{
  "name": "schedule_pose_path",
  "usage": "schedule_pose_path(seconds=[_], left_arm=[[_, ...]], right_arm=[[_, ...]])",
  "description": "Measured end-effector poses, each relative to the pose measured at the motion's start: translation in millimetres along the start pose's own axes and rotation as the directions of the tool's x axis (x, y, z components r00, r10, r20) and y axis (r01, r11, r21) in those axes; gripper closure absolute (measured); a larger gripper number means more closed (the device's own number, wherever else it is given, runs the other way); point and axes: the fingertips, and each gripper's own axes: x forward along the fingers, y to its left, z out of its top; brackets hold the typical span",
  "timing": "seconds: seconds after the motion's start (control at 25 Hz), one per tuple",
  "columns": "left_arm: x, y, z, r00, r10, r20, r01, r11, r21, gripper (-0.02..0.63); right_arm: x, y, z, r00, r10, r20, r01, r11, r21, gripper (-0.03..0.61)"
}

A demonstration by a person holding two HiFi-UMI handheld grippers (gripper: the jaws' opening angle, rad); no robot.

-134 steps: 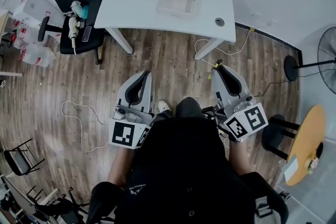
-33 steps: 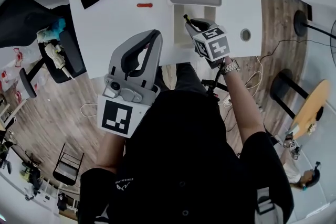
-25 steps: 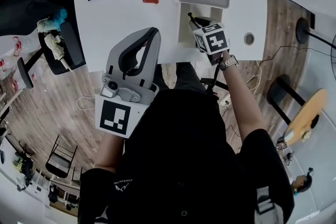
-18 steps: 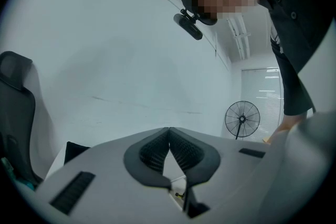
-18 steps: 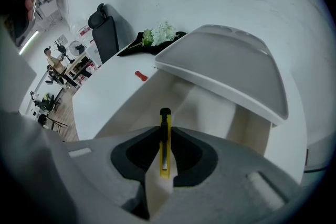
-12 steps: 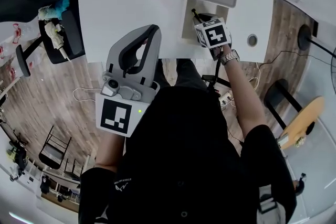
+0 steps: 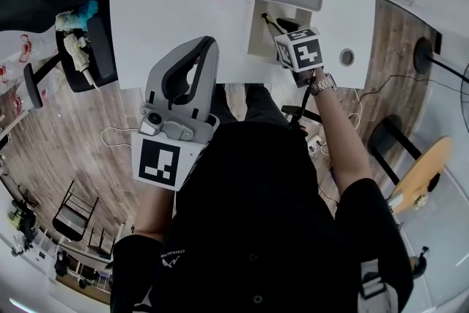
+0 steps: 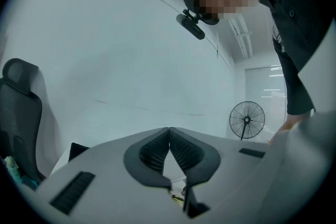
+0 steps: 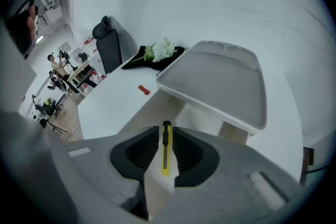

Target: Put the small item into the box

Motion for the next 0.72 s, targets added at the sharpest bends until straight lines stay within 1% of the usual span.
schedule_pose_path(seconds=[0.16, 0.28, 0.4, 0.52, 0.6, 0.64, 0.72], left_arm=[[2, -13, 4, 1.0, -0.025, 0.014, 0.024, 0.999, 0.021, 0.609], [6, -27, 11, 0.998, -0.056, 0.039, 0.053, 0.997, 0.064, 0.609], [11, -41, 19, 0.995, -0.077, 0.065, 0.071, 0.994, 0.086, 0.609], [13, -55, 23, 0.993, -0.093, 0.072, 0.085, 0.991, 0.102, 0.609], [12, -65, 25, 0.992, -0.102, 0.072, 0.094, 0.989, 0.11, 0.609], [12, -69, 27, 0.992, -0.106, 0.074, 0.097, 0.988, 0.117, 0.609], [11, -79, 30, 0.991, -0.109, 0.083, 0.098, 0.987, 0.131, 0.609]], right_arm=[[-45, 2, 21, 0.992, -0.003, 0.124, 0.0, 1.0, 0.029, 0.513], [-80, 2, 32, 0.976, -0.011, 0.216, 0.002, 0.999, 0.042, 0.572], [-113, 0, 35, 0.955, -0.005, 0.296, -0.017, 0.997, 0.072, 0.572], [-148, -3, 34, 0.933, -0.026, 0.359, -0.011, 0.995, 0.099, 0.574], [-176, -2, 33, 0.91, -0.036, 0.412, -0.013, 0.993, 0.115, 0.572], [-191, -2, 35, 0.894, -0.035, 0.446, -0.019, 0.993, 0.116, 0.572], [-222, 1, 38, 0.853, -0.026, 0.522, -0.031, 0.994, 0.1, 0.574]])
